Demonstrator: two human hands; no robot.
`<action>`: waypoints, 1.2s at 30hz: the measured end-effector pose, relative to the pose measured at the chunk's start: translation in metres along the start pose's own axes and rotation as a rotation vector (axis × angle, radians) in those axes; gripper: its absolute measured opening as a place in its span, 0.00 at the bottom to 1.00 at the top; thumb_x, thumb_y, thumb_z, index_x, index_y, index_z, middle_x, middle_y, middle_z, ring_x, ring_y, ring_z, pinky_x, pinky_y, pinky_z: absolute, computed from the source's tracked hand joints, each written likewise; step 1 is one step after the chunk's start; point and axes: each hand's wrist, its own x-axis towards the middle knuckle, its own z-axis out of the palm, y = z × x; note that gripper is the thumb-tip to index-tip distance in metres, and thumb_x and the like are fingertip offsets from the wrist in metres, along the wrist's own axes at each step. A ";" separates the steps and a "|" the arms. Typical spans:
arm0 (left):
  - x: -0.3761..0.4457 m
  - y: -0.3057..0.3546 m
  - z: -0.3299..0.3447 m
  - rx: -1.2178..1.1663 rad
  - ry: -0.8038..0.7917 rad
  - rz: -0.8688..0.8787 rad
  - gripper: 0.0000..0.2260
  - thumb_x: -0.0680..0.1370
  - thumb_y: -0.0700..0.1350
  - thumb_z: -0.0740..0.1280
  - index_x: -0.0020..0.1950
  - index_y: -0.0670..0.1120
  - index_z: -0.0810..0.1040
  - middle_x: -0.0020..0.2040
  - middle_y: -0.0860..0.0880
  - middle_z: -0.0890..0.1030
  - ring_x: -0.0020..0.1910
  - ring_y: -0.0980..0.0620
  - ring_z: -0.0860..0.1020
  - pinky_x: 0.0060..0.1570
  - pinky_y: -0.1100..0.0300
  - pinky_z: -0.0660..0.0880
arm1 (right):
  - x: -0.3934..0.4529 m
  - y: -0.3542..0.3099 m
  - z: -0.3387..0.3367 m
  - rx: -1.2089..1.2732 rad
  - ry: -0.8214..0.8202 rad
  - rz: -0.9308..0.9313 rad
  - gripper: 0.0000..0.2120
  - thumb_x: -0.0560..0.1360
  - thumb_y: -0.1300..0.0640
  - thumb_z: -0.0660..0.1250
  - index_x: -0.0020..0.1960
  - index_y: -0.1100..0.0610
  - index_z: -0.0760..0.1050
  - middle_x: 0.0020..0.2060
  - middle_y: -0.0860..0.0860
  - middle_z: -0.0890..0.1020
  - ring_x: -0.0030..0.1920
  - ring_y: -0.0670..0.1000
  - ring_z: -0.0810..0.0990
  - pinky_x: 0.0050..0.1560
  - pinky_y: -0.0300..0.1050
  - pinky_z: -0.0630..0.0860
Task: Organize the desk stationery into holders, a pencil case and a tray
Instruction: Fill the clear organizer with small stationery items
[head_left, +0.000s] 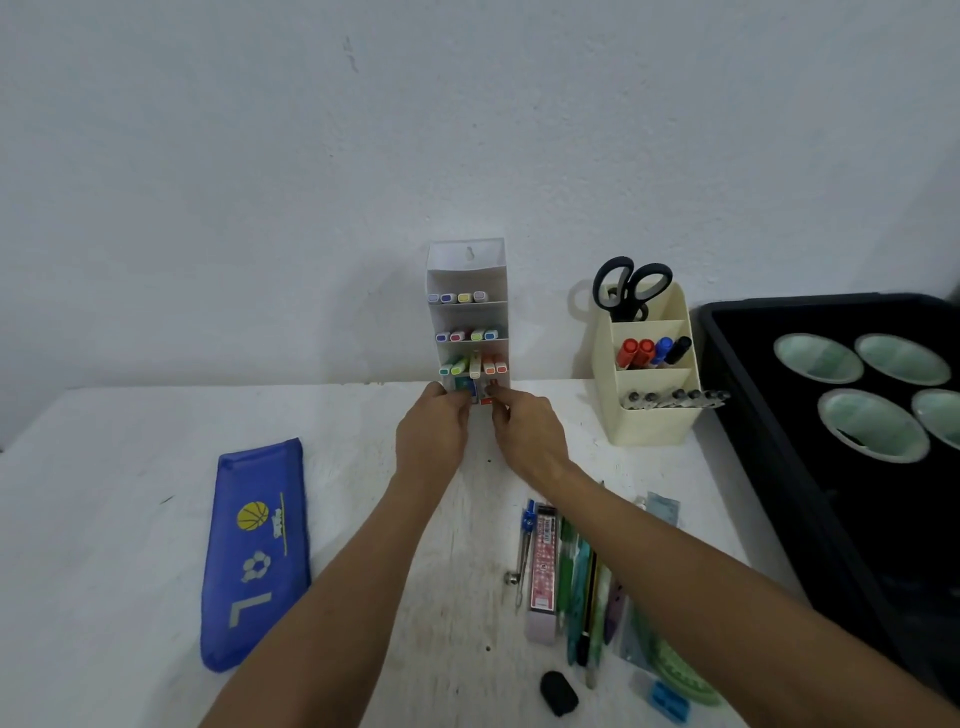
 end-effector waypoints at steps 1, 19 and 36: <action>0.001 0.001 0.000 0.006 -0.003 0.000 0.14 0.82 0.48 0.58 0.60 0.45 0.79 0.54 0.45 0.80 0.50 0.44 0.79 0.52 0.54 0.75 | 0.000 0.000 0.001 -0.001 0.010 0.002 0.15 0.82 0.56 0.56 0.64 0.54 0.76 0.52 0.55 0.83 0.46 0.55 0.82 0.50 0.45 0.78; 0.011 -0.015 0.003 -0.023 -0.152 0.069 0.16 0.80 0.39 0.57 0.65 0.45 0.76 0.47 0.41 0.79 0.42 0.48 0.74 0.45 0.59 0.72 | 0.003 -0.007 0.002 -0.127 -0.202 0.012 0.22 0.81 0.55 0.52 0.75 0.52 0.58 0.46 0.57 0.81 0.41 0.55 0.78 0.42 0.45 0.75; -0.003 0.000 -0.017 -0.022 -0.200 0.006 0.21 0.79 0.40 0.59 0.73 0.48 0.67 0.56 0.43 0.78 0.53 0.46 0.76 0.57 0.57 0.72 | -0.009 -0.015 -0.018 -0.025 -0.354 0.041 0.27 0.80 0.55 0.56 0.77 0.50 0.53 0.66 0.58 0.75 0.55 0.57 0.80 0.59 0.48 0.75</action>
